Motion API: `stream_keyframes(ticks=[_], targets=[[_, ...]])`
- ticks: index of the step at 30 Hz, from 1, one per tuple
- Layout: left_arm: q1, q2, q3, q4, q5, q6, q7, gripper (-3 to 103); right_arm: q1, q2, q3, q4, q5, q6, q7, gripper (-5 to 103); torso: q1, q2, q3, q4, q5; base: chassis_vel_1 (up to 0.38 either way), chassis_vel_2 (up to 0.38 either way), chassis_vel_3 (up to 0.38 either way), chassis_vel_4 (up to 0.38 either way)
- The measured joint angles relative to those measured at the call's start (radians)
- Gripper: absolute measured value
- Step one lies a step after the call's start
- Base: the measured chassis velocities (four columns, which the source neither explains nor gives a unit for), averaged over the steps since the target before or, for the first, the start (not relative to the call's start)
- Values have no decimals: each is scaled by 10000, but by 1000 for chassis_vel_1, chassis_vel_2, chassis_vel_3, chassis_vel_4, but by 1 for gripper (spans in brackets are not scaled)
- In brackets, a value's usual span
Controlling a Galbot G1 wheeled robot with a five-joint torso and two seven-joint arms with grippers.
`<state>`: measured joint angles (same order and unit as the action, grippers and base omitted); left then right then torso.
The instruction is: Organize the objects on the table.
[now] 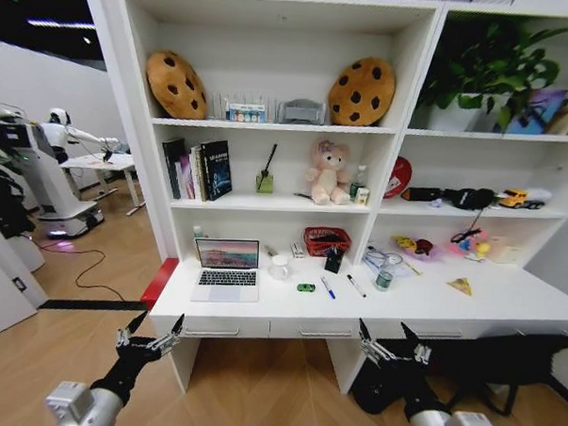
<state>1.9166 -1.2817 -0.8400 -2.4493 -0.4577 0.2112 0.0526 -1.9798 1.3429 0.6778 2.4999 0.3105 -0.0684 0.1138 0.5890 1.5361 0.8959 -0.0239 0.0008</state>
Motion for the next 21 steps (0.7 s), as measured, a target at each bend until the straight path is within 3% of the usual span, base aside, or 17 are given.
stream_keyframes(ticks=[1, 5, 8, 10, 12, 14, 15, 19, 21], targets=[[-1, 0, 4, 15, 11, -4, 5, 98, 7, -5, -8, 1, -1, 53, -70, 100, -1, 2, -2, -3, -17, -370, 360, 398, -370], [-7, 13, 5, 19, 15, -6, 12, 98, 75, -13, -13, 1, -193, 163, -42, 100, 1, 0, 0, 3, 0, -359, 364, 385, -370], [-8, 61, -4, 37, 16, -8, 13, 98, 137, -32, -21, 4, -308, 341, 46, 100, 4, 0, -1, -4, -21, -294, 295, 349, -329], [-5, 112, -9, 43, 19, -9, 15, 98, 137, -58, -26, 2, -345, 363, 35, 100, 11, -4, 3, 10, 1, -217, 255, 198, -148], [-5, 146, -9, 44, 19, -9, 16, 98, 122, -67, -35, 2, -361, 363, 12, 100, 13, -4, 3, 8, 2, -166, 143, 126, -23], [-17, 290, -20, 49, 4, -9, 17, 98, 68, -93, -58, 3, -405, 359, -83, 100, 5, -2, -1, -8, -18, -126, 91, -15, -50], [-27, 394, -40, 62, -27, -9, 18, 98, 58, -109, -61, 2, -436, 350, -118, 100, 1, -1, -1, -5, -3, 36, 18, -54, -86], [-100, 671, -85, 172, -99, -8, 20, 97, 53, -144, -62, 2, -467, 346, -157, 100, -9, 4, -4, -2, -10, 62, -7, -59, -1], [-368, 1198, -153, 476, -251, -4, 113, 94, 63, -201, -57, 1, -470, 363, -196, 100, -20, 11, -8, 3, -7, 100, -62, -57, 68]])
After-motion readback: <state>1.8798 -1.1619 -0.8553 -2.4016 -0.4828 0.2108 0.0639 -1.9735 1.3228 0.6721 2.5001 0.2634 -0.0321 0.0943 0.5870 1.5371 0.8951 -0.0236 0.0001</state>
